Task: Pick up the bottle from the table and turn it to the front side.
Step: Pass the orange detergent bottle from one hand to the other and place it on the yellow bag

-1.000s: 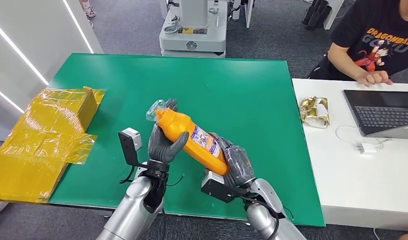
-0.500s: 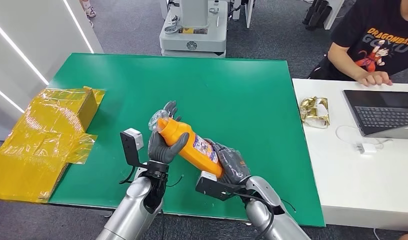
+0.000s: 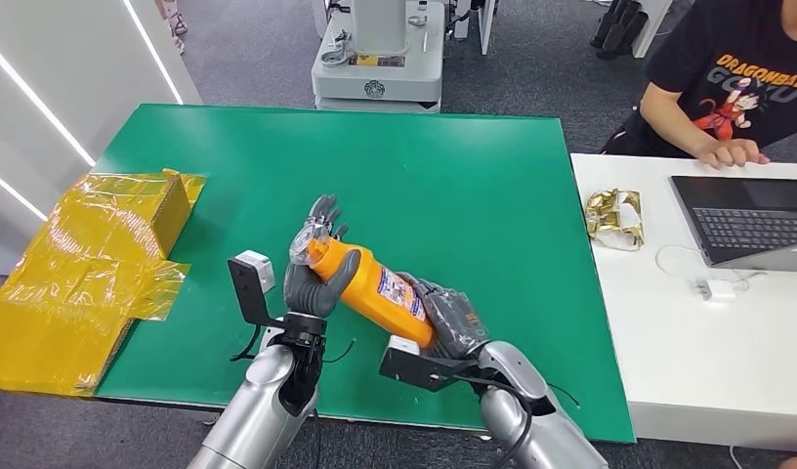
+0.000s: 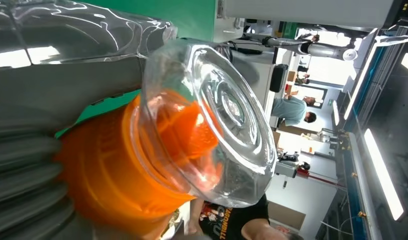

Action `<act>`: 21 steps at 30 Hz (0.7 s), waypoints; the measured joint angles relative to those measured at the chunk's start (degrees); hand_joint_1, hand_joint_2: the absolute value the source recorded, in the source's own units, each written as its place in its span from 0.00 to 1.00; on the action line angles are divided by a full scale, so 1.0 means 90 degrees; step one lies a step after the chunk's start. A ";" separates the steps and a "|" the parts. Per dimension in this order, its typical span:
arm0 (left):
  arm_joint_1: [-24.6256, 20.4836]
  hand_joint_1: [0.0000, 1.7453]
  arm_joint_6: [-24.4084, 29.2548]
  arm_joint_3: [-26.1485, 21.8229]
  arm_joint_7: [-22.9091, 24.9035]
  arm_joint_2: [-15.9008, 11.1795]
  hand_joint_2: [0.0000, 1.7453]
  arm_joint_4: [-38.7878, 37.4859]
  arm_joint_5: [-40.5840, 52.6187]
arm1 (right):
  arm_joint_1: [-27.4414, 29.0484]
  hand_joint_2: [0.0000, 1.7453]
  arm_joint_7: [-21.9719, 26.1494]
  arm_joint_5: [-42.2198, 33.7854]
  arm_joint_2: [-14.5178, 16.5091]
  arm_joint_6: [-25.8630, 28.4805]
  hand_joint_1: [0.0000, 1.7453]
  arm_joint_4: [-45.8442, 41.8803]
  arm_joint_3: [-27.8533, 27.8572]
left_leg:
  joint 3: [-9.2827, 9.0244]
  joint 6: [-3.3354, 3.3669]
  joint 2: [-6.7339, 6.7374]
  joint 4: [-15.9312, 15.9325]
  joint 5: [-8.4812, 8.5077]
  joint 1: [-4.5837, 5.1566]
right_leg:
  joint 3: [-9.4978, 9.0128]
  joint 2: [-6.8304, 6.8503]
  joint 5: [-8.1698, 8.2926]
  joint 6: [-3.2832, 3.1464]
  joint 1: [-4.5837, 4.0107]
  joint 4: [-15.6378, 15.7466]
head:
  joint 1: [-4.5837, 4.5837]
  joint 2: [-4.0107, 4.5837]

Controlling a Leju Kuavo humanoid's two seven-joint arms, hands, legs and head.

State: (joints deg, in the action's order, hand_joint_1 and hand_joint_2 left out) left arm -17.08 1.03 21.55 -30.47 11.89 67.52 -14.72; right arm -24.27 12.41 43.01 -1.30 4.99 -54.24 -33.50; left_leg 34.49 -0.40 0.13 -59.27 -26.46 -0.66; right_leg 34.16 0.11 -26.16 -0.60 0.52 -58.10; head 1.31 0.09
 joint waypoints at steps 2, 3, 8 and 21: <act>0.0000 1.00 -0.0022 0.0000 -0.0013 0.0001 1.00 0.0012 0.0061 | -0.0054 1.00 0.0019 -0.0002 0.0001 0.0044 1.00 0.0041 0.0001 | 0.0000 0.0000 0.0000 0.0000 0.0000 0.0000 | 0.0000 0.0000 0.0000 0.0000 0.0000 0.0000 | 0.0000 0.0000; 0.0000 1.00 -0.0035 0.0000 -0.0017 0.0002 1.00 0.0021 0.0088 | -0.0085 1.00 0.0030 -0.0010 0.0001 0.0066 1.00 0.0065 0.0001 | 0.0000 0.0000 0.0000 0.0000 0.0000 0.0000 | 0.0000 0.0000 0.0000 0.0000 0.0000 0.0000 | 0.0000 0.0000; -0.0001 1.00 -0.0110 0.0000 -0.0021 0.0032 1.00 0.0124 0.0141 | -0.0222 1.00 0.0135 -0.0112 0.0004 0.0165 1.00 0.0199 -0.0004 | 0.0001 0.0000 -0.0001 0.0000 0.0000 0.0000 | 0.0000 0.0001 0.0000 0.0000 0.0000 0.0000 | -0.0001 0.0000; 0.0000 1.00 -0.0066 0.0000 -0.0032 0.0050 1.00 0.0308 0.0236 | -0.0297 1.00 0.0242 -0.0401 0.0075 0.0321 0.43 0.0306 -0.0092 | 0.0002 0.0000 -0.0003 0.0000 0.0000 0.0000 | 0.0000 0.0003 0.0000 0.0000 0.0000 -0.0001 | 0.0000 0.0000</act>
State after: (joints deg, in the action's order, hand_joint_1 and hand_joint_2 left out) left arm -17.08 0.44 21.55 -30.76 12.34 70.29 -12.59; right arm -26.94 14.59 39.40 -0.63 7.88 -51.49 -34.33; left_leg 34.51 -0.40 0.11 -59.27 -26.46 -0.67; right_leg 34.15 0.13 -26.16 -0.60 0.52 -58.11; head 1.31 0.09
